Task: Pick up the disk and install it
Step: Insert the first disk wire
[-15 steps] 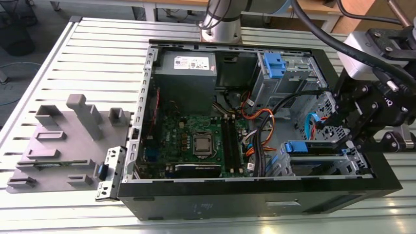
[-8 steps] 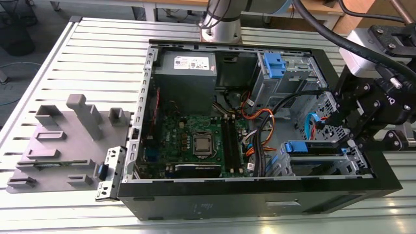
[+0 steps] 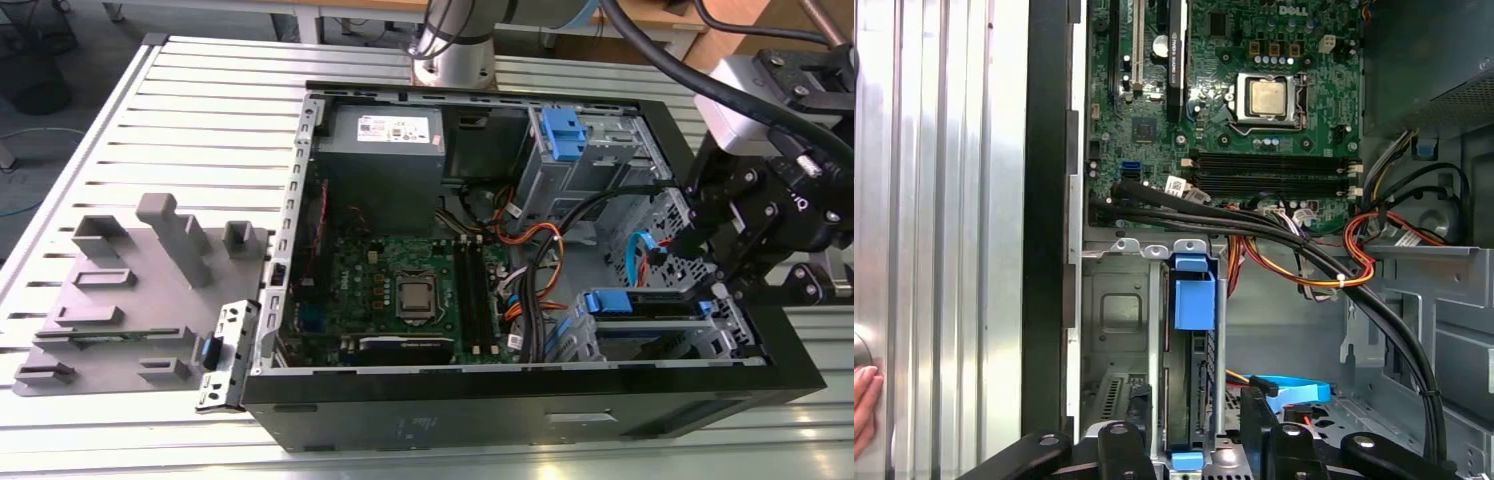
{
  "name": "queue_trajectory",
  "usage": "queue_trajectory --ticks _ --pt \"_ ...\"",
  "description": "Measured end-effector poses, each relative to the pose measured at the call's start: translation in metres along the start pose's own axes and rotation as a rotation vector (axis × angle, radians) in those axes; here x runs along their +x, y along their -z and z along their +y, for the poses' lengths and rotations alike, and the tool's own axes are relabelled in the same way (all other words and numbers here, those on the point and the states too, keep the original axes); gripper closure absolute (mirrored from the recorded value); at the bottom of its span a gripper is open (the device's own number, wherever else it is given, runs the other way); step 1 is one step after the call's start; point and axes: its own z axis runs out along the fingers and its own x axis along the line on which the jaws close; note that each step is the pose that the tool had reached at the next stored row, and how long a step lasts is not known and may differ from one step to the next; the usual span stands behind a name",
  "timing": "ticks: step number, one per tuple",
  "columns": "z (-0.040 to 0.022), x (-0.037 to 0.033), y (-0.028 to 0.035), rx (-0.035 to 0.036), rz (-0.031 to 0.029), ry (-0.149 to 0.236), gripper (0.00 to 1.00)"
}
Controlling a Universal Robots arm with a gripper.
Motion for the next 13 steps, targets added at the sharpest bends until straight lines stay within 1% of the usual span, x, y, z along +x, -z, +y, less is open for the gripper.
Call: queue_trajectory --ticks 5,11,13 --pt "-0.0004 -0.0039 -0.0021 0.0000 -0.0001 0.000 0.52" --pt "-0.0007 -0.0062 -0.0105 0.0000 0.0000 0.000 0.52" --pt "-0.0008 -0.0072 -0.0124 0.0000 0.0002 0.000 0.52"
